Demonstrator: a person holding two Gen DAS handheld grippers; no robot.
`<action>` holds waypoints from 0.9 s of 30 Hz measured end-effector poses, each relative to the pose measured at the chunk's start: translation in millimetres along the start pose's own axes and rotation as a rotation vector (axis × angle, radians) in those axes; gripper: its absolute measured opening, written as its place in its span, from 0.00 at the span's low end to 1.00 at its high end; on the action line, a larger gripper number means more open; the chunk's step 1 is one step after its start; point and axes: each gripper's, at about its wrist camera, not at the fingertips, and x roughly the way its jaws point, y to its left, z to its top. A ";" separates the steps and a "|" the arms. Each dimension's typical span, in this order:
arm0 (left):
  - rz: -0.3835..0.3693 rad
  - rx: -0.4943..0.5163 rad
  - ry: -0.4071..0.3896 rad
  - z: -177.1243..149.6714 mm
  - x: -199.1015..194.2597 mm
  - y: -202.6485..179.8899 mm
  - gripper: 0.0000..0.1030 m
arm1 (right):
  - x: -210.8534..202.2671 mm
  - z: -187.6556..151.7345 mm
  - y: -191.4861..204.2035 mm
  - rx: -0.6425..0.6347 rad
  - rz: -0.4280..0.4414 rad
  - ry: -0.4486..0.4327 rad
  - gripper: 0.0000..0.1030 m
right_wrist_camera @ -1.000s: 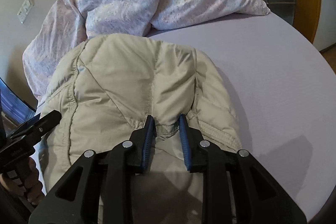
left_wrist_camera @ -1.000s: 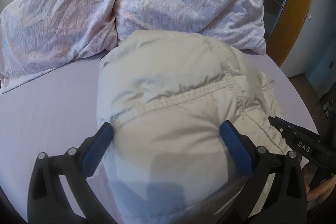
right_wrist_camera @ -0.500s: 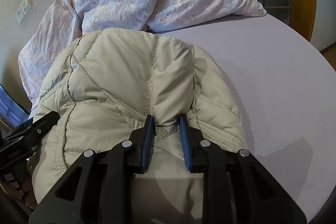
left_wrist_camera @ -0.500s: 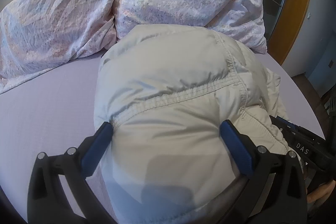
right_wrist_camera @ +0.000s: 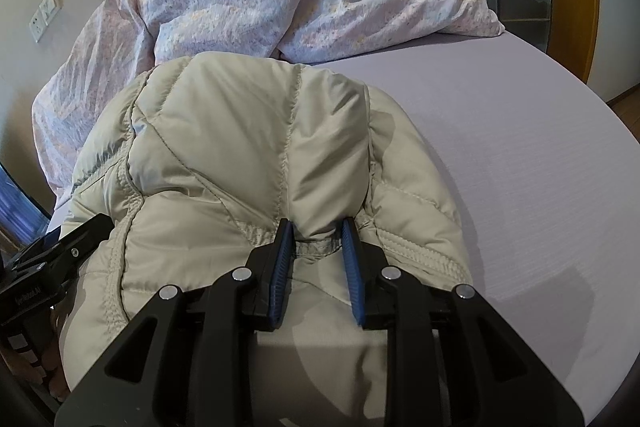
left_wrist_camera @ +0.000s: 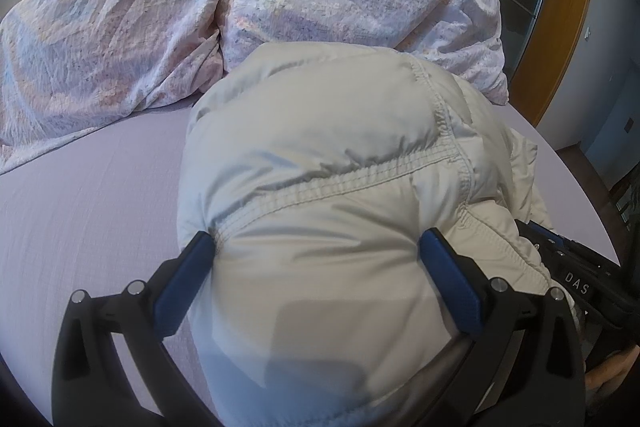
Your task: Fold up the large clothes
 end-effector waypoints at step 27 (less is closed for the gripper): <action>-0.027 -0.054 0.035 8.5 -39.9 30.7 0.98 | -28.5 29.1 -24.5 0.053 0.021 0.067 0.88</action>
